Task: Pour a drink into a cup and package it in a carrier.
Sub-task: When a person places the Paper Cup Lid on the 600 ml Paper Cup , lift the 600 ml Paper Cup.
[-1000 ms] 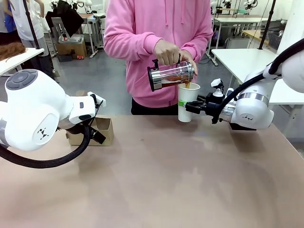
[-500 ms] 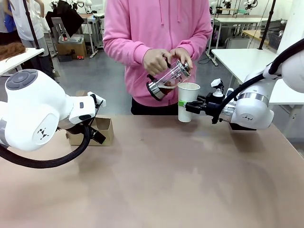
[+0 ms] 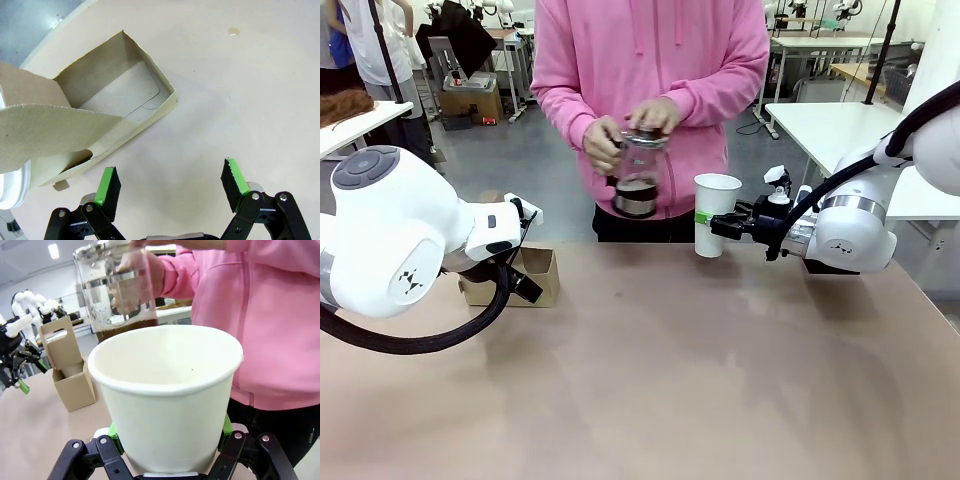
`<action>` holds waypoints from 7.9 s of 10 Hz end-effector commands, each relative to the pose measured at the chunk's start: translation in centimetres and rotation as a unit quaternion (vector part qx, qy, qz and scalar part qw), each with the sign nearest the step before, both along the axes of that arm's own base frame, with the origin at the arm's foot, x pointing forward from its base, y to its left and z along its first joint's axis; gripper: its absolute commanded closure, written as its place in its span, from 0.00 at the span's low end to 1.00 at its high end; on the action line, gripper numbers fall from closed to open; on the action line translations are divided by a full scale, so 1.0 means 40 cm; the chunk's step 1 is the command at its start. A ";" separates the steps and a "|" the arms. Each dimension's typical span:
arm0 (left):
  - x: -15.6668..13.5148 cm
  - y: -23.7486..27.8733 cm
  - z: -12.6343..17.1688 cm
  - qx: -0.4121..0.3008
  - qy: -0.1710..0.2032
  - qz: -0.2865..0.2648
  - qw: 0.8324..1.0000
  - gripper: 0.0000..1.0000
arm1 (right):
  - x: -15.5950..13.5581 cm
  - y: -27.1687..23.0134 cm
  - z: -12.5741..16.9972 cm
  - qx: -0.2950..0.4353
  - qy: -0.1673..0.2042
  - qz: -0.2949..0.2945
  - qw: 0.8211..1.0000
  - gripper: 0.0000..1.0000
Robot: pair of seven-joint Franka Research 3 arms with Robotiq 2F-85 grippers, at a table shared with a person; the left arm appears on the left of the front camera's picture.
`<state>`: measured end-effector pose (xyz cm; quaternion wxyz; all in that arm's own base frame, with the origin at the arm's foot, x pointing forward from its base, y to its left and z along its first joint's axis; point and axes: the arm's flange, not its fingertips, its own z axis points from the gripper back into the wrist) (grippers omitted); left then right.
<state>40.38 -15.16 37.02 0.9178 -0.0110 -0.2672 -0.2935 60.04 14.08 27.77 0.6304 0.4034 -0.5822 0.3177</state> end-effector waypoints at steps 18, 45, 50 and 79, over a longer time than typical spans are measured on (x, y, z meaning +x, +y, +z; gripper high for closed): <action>-0.001 0.000 0.001 -0.001 0.000 0.000 1.000 0.00 | 0.000 0.004 0.003 0.000 -0.001 0.000 1.000 0.20; -0.001 0.000 0.001 -0.001 0.000 0.000 1.000 0.00 | 0.000 0.004 0.003 0.000 -0.001 0.000 1.000 0.20; -0.001 0.000 0.001 -0.001 0.000 0.000 1.000 0.00 | 0.000 0.004 0.003 0.000 -0.001 0.000 1.000 0.20; -0.001 0.000 0.001 -0.001 0.000 0.000 1.000 0.00 | -0.061 -0.062 0.230 -0.041 0.004 0.018 0.999 0.20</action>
